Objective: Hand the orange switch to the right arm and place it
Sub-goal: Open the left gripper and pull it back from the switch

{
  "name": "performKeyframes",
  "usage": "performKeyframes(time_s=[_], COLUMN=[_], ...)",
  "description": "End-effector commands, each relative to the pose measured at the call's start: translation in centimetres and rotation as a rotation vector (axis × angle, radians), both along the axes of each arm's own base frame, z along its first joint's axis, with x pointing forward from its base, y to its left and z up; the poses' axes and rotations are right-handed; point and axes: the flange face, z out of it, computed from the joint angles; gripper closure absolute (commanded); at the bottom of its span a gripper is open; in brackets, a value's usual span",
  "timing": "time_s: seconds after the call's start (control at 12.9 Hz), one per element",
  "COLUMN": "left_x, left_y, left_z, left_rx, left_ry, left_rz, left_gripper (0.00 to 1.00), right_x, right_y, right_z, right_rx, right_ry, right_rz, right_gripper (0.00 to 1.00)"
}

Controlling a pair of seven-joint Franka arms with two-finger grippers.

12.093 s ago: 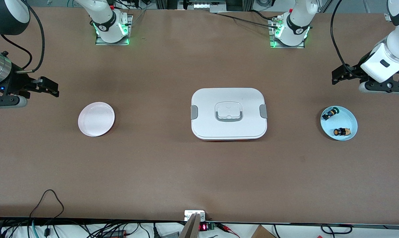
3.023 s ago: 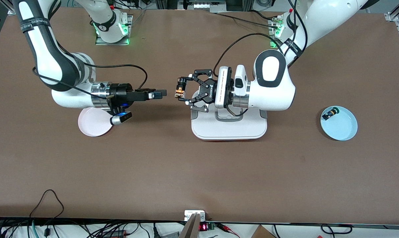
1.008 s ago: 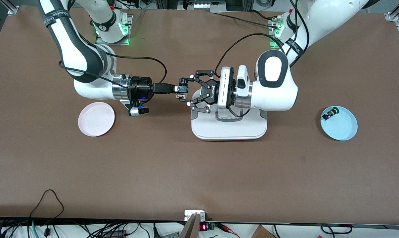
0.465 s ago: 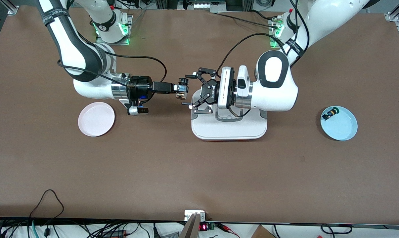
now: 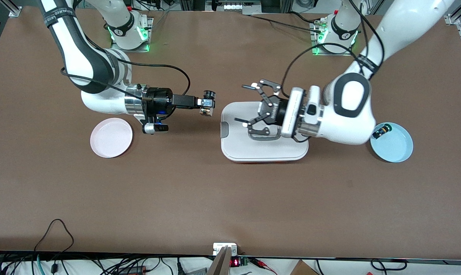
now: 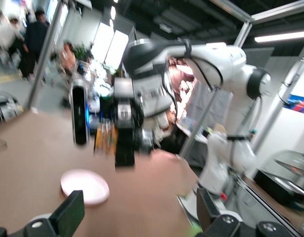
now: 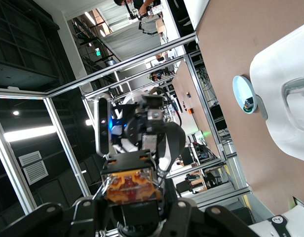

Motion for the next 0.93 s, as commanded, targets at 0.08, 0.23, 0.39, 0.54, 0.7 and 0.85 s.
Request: performKeyframes(time_s=[0.08,0.23,0.39,0.54,0.7,0.85], left_x=[0.1,0.0,0.4,1.0,1.2,1.3], left_y=[4.3,6.0,8.4,10.0,11.5,13.5], left_z=[1.8,1.1,1.3,1.1,0.1,0.0], left_rx=[0.219,0.354,0.483,0.633,0.782,0.942], left_ry=[0.103,0.159,0.210,0.264,0.357,0.455], left_rz=[-0.090,-0.114,-0.100,-0.063,0.005,0.056], left_gripper=[0.00,0.00,0.00,0.00,0.00,0.00], right_x=[0.0,0.2,0.5,0.7,0.6,0.8], right_y=[-0.9,-1.8,-2.9,-3.5,-3.5,-4.6], right_z=[1.3,1.4,1.4,1.4,1.3,1.2], right_rx=[0.031,0.021,0.010,0.006,-0.014,-0.095], right_ry=[-0.030,-0.045,-0.057,-0.061,-0.066,-0.102], right_rz=[0.011,0.037,0.052,0.059,0.074,0.116], right_gripper=[0.80,0.81,0.82,0.82,0.82,0.82])
